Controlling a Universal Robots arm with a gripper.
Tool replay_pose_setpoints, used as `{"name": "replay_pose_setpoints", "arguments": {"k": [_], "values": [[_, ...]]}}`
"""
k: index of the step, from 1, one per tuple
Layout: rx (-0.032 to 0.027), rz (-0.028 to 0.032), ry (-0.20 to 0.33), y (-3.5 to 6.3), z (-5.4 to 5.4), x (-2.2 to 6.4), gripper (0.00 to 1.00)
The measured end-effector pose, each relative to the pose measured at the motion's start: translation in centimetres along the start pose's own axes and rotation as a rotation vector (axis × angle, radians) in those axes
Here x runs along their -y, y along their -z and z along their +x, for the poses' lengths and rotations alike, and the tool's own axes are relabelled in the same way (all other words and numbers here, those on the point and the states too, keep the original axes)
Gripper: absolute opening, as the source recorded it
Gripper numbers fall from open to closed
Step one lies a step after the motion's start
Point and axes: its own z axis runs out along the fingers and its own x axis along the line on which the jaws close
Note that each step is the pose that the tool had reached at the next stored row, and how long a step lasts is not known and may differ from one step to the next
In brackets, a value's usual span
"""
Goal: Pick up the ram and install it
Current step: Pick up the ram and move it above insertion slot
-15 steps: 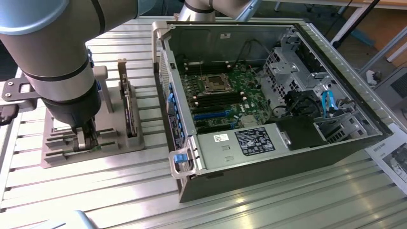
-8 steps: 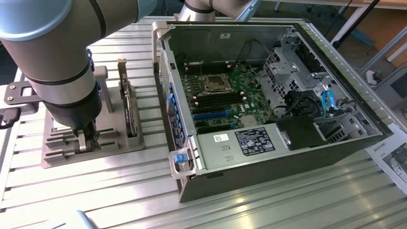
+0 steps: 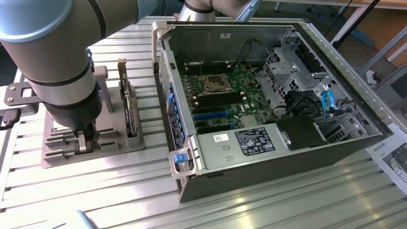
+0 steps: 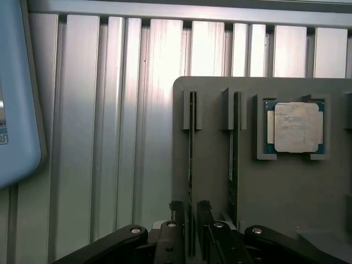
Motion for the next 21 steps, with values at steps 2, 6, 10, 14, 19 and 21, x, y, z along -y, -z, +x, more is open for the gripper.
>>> {"name": "replay_pose_setpoints", "arguments": {"k": [2,6,10,14,19,21], "values": [[-0.0001,0.0,0.0,-0.14,0.01,0.01,0.24],[0.0,0.0,0.0,-0.52,0.02,0.02,0.24],[-0.0002,-0.0002,0.0,-0.89,0.02,0.03,0.24],[-0.0001,-0.0001,0.0,-0.91,0.02,0.04,0.24],[0.0,0.0,0.0,-0.92,-0.1,0.04,0.24],[-0.0001,-0.0001,0.0,-0.92,-0.13,0.05,0.24]]}}
